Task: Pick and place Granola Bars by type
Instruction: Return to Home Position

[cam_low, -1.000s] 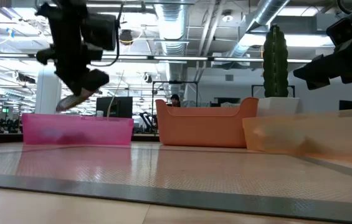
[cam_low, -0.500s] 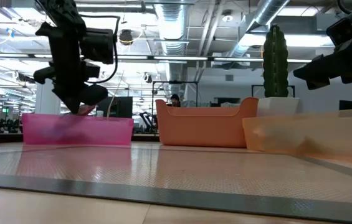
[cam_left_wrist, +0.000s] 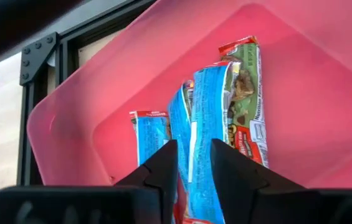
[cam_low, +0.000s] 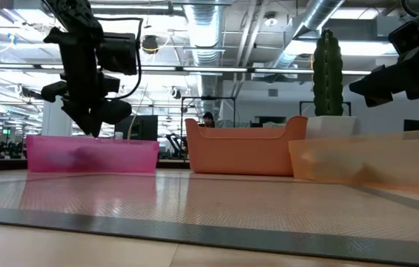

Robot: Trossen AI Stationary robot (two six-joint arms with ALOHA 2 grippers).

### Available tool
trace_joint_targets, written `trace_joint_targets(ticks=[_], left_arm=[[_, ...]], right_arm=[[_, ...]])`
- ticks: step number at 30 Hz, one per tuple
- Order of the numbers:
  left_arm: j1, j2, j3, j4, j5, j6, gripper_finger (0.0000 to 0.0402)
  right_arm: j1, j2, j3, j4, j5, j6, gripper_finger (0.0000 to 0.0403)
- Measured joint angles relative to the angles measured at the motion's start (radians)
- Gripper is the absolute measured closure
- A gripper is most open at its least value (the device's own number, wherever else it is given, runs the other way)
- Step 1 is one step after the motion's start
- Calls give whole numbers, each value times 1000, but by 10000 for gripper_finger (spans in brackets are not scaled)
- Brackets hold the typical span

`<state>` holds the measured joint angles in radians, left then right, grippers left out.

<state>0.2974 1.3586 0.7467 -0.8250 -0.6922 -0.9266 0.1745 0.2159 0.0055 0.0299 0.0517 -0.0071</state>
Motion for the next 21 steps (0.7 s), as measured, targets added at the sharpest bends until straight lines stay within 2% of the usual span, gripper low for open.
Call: trace_joint_targets(ticks=[10, 16, 21], left_arm=[[-38, -25, 4, 32, -10, 76, 299], [-97, -124, 6, 32, -12, 157, 299], [-190, -221, 6, 75, -12, 312, 299]], right_arm=[[0, 0, 0, 0, 0, 0, 249], [0, 0, 0, 0, 0, 0, 249], [0, 0, 0, 0, 0, 0, 249]])
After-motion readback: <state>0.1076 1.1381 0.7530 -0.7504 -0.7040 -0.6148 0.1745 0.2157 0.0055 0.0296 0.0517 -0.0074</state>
